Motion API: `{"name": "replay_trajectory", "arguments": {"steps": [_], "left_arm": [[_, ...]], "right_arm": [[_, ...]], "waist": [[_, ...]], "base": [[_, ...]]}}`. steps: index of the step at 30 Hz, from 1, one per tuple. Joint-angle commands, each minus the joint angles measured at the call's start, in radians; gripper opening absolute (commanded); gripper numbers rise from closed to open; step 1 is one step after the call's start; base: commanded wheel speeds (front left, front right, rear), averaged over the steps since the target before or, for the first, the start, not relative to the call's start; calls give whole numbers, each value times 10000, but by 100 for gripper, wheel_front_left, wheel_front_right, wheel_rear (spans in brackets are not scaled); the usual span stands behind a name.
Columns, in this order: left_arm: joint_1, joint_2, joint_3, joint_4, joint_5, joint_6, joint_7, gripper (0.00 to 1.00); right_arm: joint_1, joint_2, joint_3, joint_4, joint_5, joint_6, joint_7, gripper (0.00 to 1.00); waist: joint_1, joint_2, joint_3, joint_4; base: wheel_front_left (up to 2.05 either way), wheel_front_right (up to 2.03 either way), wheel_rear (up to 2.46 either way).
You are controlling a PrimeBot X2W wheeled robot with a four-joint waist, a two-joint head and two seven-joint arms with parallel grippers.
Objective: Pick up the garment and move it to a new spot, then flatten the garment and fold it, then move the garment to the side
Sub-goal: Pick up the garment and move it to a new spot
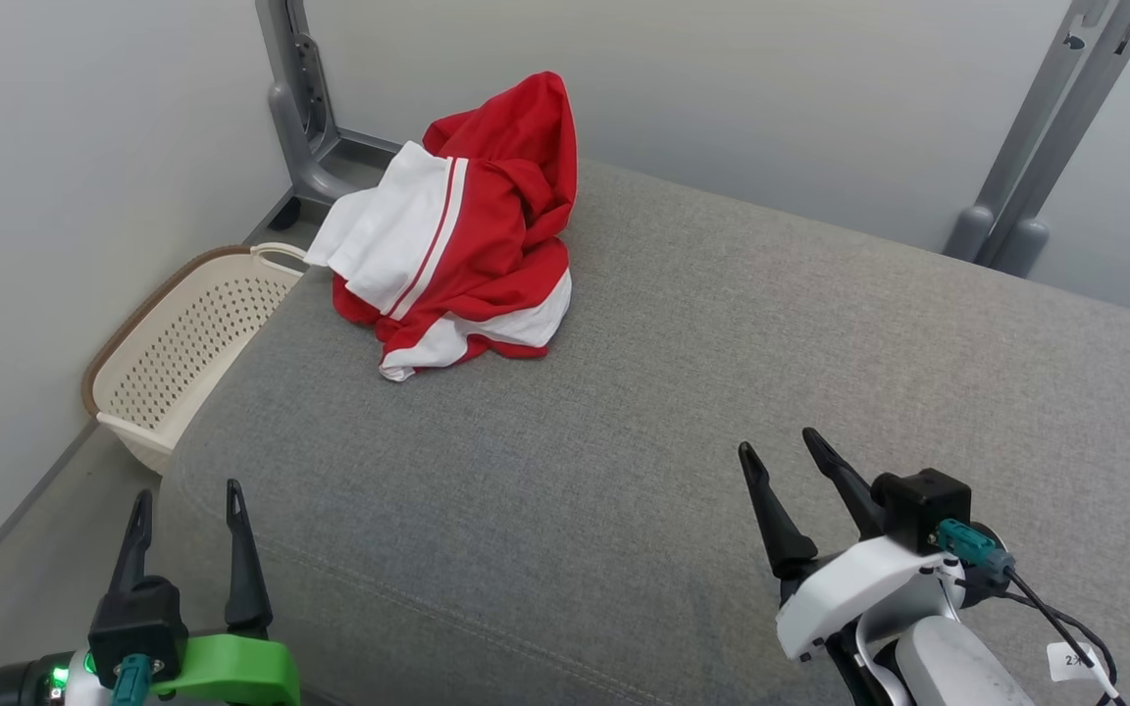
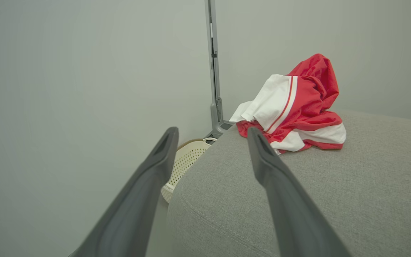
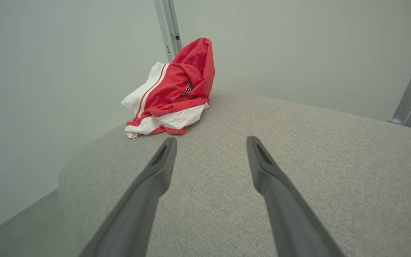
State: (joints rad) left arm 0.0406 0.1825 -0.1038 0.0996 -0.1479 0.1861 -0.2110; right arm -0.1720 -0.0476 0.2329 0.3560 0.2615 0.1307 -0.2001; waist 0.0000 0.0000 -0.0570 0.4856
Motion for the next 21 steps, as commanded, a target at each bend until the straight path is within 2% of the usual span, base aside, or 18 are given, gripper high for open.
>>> {"name": "replay_trajectory", "arguments": {"steps": [1,9,21], "left_arm": [[40,24,-49,13,-70,25,3,100],[-865,90,-243,50,-147,-299,84,100],[-3879,513,-450,176,-99,-940,552,100]], "right_arm": [[-100,-50,-34,36,58,1,-64,100],[198,-48,-321,-21,-93,1,-17,100],[-208,-51,-580,-459,-440,1,292,100]], "waist": [[0,0,-10,-14],[0,0,-17,-158],[0,0,829,-1148]], "base": [[0,0,0],[0,0,0],[0,0,0]]}}
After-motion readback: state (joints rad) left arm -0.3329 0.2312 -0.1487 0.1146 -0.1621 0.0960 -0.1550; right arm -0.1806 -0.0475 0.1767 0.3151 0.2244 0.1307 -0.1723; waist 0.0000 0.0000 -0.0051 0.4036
